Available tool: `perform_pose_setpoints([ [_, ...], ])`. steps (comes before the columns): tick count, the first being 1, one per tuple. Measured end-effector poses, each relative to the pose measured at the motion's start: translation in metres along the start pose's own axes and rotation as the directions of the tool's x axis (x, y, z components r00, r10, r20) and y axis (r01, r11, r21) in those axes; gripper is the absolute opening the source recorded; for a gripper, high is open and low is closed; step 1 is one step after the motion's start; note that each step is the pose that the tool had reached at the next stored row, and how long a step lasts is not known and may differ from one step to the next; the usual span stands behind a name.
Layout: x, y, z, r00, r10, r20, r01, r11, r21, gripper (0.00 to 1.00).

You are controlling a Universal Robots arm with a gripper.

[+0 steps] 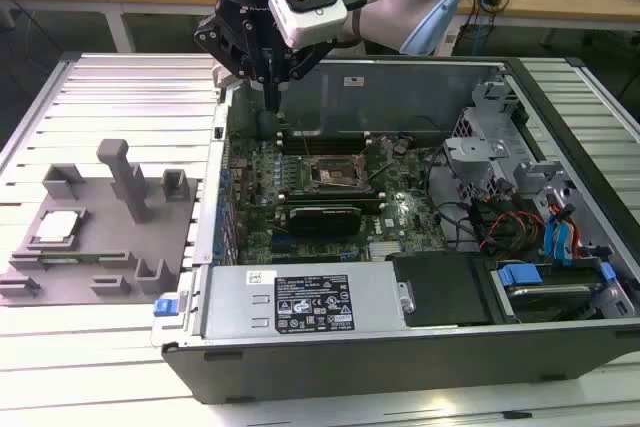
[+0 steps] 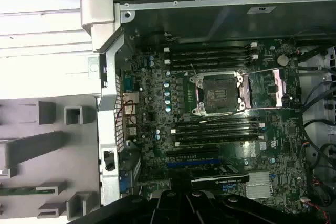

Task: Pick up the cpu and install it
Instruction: 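Reach for the cpu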

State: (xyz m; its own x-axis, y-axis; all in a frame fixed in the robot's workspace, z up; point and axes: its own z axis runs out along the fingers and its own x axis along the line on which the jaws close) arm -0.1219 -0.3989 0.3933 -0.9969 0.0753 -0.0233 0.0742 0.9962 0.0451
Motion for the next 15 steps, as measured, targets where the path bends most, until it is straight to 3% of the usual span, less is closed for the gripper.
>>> perform_pose_setpoints([
  [15,0.0003,0.0,0.0,1.0,-0.001,0.0,0.001,1.0,0.0,0.11],
])
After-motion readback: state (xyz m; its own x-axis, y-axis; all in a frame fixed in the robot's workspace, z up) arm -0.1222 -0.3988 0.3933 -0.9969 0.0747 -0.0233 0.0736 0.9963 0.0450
